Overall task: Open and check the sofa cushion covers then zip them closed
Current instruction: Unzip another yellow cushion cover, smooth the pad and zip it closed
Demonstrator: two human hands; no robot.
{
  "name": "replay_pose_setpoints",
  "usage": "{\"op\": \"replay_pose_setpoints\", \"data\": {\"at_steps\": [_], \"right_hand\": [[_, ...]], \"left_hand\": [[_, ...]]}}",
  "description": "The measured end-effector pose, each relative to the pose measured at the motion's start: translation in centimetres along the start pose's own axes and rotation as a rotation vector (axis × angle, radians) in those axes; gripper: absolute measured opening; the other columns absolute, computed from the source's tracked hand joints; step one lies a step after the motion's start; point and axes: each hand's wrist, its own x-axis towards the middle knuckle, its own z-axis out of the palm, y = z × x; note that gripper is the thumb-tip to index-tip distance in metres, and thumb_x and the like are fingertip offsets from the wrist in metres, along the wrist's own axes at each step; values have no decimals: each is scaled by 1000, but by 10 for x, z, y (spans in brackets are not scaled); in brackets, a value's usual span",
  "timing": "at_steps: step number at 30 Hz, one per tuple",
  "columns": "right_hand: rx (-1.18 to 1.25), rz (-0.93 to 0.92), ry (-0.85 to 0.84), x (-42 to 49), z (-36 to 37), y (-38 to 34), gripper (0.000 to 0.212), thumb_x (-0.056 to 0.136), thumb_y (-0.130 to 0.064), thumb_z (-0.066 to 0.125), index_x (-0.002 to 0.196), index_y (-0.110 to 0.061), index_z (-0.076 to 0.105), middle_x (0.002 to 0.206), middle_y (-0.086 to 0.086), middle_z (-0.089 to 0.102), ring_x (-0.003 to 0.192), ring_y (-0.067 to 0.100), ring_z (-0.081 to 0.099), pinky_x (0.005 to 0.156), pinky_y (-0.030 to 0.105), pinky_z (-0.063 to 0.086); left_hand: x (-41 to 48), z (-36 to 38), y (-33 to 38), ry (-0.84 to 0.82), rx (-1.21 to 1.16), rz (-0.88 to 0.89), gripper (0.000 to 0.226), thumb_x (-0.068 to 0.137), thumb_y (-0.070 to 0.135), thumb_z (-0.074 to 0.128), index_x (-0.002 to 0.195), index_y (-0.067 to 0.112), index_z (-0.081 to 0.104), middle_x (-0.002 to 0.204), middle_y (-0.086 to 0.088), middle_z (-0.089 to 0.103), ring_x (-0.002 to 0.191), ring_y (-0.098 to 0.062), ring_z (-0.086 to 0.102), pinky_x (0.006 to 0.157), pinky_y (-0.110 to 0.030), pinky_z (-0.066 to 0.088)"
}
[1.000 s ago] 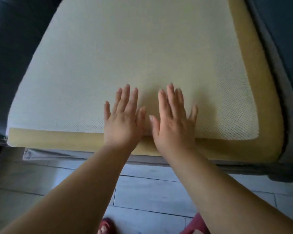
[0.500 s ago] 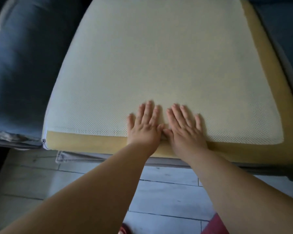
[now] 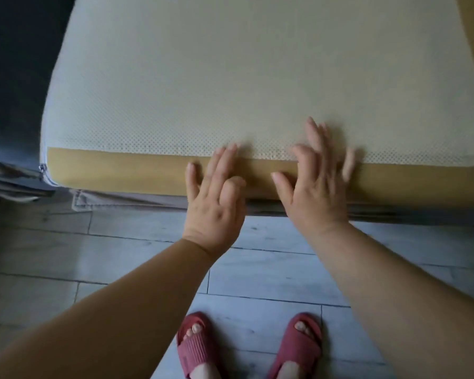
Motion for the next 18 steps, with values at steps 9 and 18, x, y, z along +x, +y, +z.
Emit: {"op": "replay_pose_setpoints", "data": {"at_steps": [9, 18], "right_hand": [[-249, -203, -140, -81, 43, 43, 78, 49, -41, 92, 110, -19, 49, 163, 4, -7, 150, 23, -12, 114, 61, -7], [-292, -206, 298, -72, 90, 44, 12, 100, -27, 55, 111, -22, 52, 156, 3, 15, 151, 22, 0, 116, 57, -2]], "left_hand": [[-33, 39, -22, -277, 339, 75, 82, 44, 43, 90, 106, 19, 42, 156, -10, -27, 145, -30, -19, 103, -70, 2], [-33, 58, -31, -212, 400, 112, 78, 48, 41, 87, 104, 21, 36, 152, -14, -34, 143, -32, -26, 95, -75, 24]]}}
